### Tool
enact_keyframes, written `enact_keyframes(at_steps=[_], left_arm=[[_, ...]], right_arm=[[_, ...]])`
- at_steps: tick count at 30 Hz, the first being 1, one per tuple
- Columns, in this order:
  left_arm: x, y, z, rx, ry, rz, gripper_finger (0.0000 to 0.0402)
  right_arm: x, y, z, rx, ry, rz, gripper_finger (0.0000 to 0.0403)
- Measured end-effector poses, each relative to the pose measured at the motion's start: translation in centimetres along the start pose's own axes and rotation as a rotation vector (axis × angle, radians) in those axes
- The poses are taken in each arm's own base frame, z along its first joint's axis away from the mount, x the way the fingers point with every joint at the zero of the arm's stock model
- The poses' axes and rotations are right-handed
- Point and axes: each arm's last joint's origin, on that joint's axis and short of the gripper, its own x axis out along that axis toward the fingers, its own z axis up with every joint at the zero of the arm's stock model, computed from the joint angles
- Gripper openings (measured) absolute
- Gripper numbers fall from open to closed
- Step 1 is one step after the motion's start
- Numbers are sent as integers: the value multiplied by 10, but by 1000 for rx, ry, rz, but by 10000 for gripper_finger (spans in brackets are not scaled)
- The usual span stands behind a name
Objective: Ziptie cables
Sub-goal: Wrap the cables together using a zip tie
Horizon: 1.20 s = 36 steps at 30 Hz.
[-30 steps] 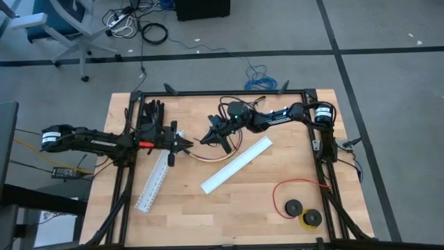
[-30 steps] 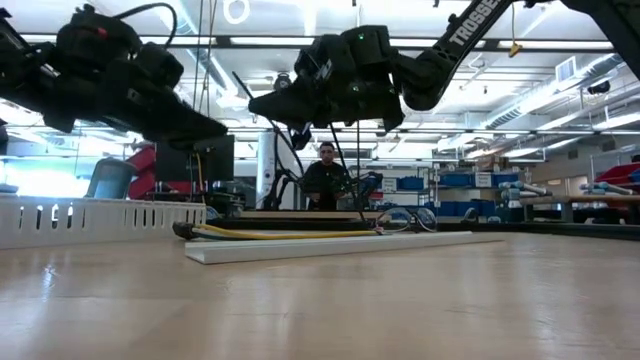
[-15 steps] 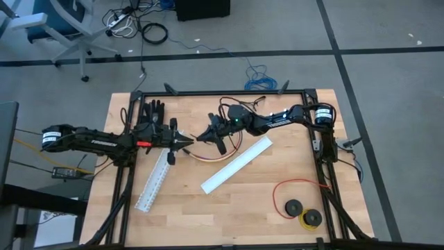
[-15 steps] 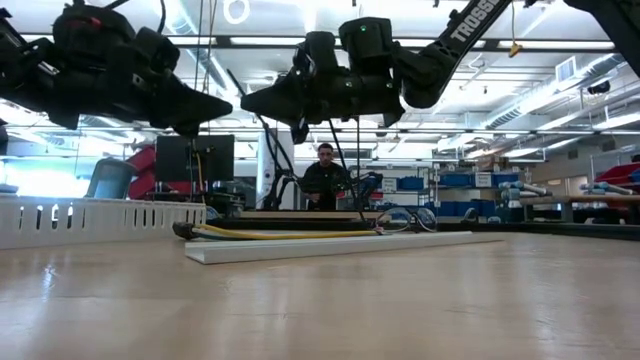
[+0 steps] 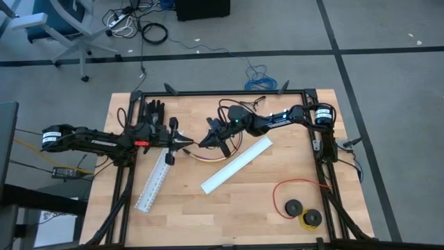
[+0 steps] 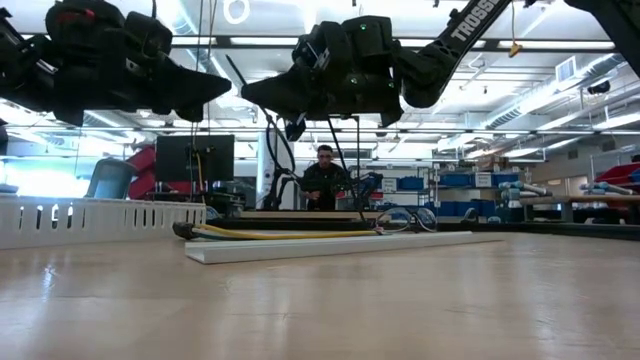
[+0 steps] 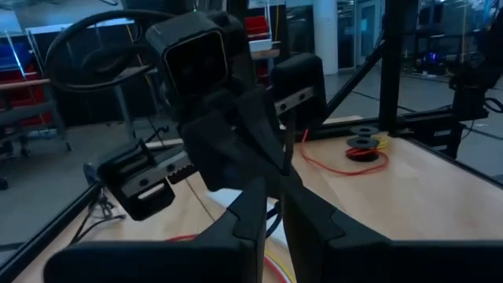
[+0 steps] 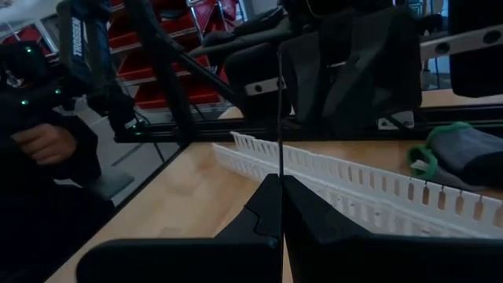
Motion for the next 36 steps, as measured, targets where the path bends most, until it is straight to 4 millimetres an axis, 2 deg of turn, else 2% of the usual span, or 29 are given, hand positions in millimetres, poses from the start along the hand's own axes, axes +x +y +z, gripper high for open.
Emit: enact_keyframes(at_steps=[14, 26, 36], left_arm=[[0, 0, 1, 26, -4, -4, 48], [0, -1, 3, 27, -31, -50, 49], [0, 3, 7, -39, -68, 77, 49]], right_arm=[[15, 18, -1, -70, -33, -76, 0], [18, 18, -1, -87, -64, -259, 0], [24, 25, -2, -149, -74, -401, 0]])
